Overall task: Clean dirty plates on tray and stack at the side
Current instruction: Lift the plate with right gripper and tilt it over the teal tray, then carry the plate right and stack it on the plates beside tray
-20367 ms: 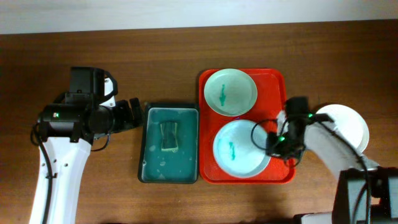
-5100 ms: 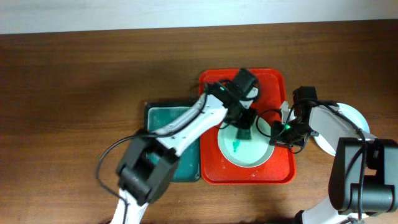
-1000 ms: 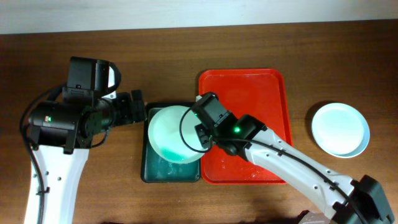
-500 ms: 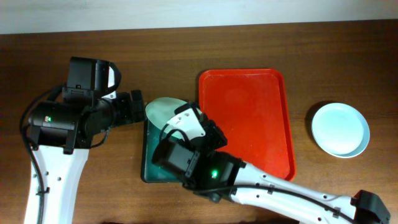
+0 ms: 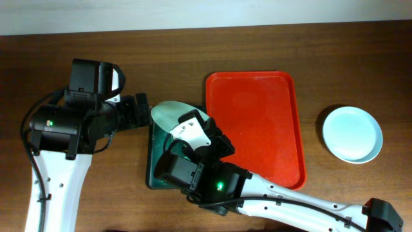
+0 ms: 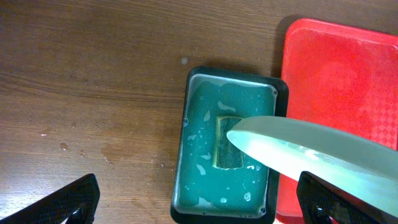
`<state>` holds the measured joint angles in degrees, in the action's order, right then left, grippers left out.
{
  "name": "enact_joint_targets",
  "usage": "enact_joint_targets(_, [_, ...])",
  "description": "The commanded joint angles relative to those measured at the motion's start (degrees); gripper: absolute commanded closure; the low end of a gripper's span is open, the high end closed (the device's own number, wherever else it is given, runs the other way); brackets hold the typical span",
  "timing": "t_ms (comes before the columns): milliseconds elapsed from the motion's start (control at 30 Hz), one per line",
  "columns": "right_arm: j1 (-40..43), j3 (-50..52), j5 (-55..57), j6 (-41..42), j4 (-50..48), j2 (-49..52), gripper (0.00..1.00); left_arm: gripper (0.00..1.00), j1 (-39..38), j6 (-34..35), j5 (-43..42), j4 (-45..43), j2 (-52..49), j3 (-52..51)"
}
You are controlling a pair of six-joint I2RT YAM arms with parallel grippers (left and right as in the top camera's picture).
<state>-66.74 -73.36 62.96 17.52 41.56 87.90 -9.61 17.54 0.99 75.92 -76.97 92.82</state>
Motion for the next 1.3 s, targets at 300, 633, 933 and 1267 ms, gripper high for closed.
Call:
enact_joint_targets(300, [-0.37,-1.49,1.99,0.35,0.87,-1.40,0.96,0.01,0.26,-0.26,-0.17,0.04,0.48,0.76])
enact_joint_targets(633, [-0.37,-1.49,2.01,0.35,0.87,-1.40,0.96,0.01,0.26,-0.26,-0.17,0.04,0.48,0.76])
enact_joint_targets(933, [1.18,-1.49,-7.45,7.89,1.38,-1.38,0.96,0.01,0.26,-0.26,-0.17,0.04,0.48,0.76])
enact_joint_targets(1267, [51.58,-4.46,-75.73,15.80,5.90,-7.69,0.96,0.01,0.26,-0.24,-0.17,0.04,0.48,0.76])
